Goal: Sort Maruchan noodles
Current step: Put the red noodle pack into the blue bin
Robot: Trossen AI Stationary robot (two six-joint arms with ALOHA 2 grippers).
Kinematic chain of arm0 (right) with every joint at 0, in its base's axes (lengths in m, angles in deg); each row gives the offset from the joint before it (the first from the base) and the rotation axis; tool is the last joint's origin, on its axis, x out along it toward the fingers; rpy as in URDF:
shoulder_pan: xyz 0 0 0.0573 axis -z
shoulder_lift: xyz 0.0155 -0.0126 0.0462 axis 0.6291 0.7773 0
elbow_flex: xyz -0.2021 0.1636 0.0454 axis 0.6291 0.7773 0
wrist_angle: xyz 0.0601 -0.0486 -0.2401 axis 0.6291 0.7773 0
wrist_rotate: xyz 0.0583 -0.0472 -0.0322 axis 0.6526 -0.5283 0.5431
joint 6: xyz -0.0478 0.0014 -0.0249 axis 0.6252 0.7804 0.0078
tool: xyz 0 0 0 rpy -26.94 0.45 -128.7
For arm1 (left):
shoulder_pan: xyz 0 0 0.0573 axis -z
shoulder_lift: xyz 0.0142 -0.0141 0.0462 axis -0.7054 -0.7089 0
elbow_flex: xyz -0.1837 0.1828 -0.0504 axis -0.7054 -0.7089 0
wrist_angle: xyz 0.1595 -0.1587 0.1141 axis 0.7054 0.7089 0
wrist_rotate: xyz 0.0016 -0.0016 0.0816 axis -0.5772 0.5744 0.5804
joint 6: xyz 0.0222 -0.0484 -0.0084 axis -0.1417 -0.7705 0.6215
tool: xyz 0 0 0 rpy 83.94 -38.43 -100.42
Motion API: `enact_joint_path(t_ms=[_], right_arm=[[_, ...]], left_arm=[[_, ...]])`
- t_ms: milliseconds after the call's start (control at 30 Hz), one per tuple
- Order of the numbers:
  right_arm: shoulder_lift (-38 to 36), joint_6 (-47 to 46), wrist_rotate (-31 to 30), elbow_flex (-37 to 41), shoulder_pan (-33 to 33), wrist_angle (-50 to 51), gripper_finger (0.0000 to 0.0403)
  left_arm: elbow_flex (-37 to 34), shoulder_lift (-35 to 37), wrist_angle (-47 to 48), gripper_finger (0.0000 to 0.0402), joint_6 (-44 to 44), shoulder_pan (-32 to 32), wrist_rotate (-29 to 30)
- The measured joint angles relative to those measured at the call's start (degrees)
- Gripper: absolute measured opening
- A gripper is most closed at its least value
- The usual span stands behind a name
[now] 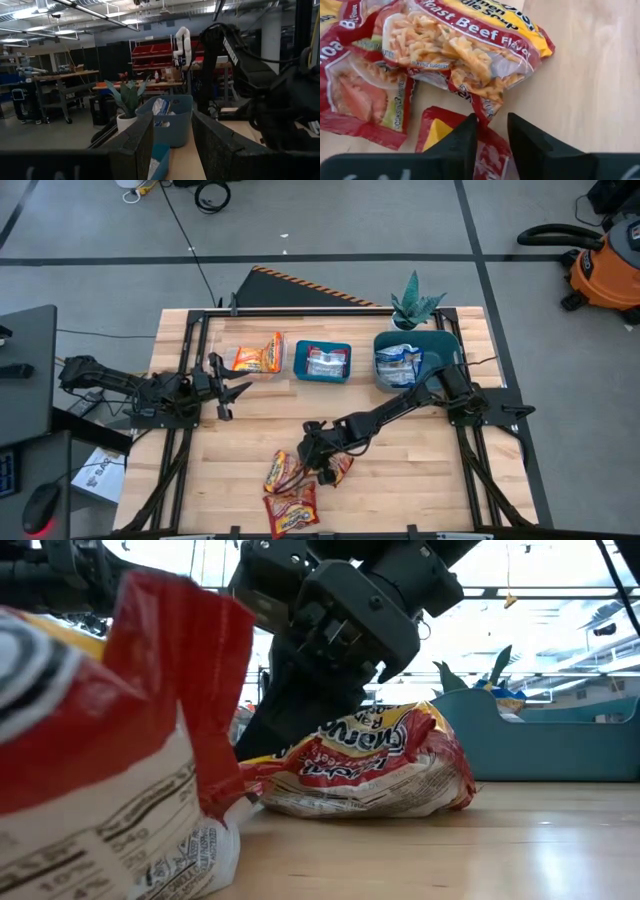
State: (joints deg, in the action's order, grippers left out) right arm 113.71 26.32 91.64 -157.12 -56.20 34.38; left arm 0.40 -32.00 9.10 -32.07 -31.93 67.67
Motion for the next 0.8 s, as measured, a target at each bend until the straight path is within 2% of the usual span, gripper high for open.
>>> enact_joint_path(t_ms=[200, 500, 700, 800], right_arm=[[0.0, 0.6, 0.3, 0.0, 0.6, -0.4, 0.0078], [0.0, -0.4, 0.4, 0.0, 0.7, -2.8, 0.007], [0.0, -0.5, 0.4, 0.0, 1.4, -2.6, 0.0014], [0.0, -0.6, -0.3, 0.0, 1.7, -2.5, 0.001]], left_arm=[[0.0, 0.0, -0.1, 0.0142, 0.0, 0.0, 0.3], [0.0, 0.0, -0.1, 0.0142, 0.0, 0.0, 0.4], [0.0, 0.0, -0.1, 0.0142, 0.0, 0.0, 0.4], [0.0, 0.0, -0.1, 0.0142, 0.0, 0.0, 0.4]])
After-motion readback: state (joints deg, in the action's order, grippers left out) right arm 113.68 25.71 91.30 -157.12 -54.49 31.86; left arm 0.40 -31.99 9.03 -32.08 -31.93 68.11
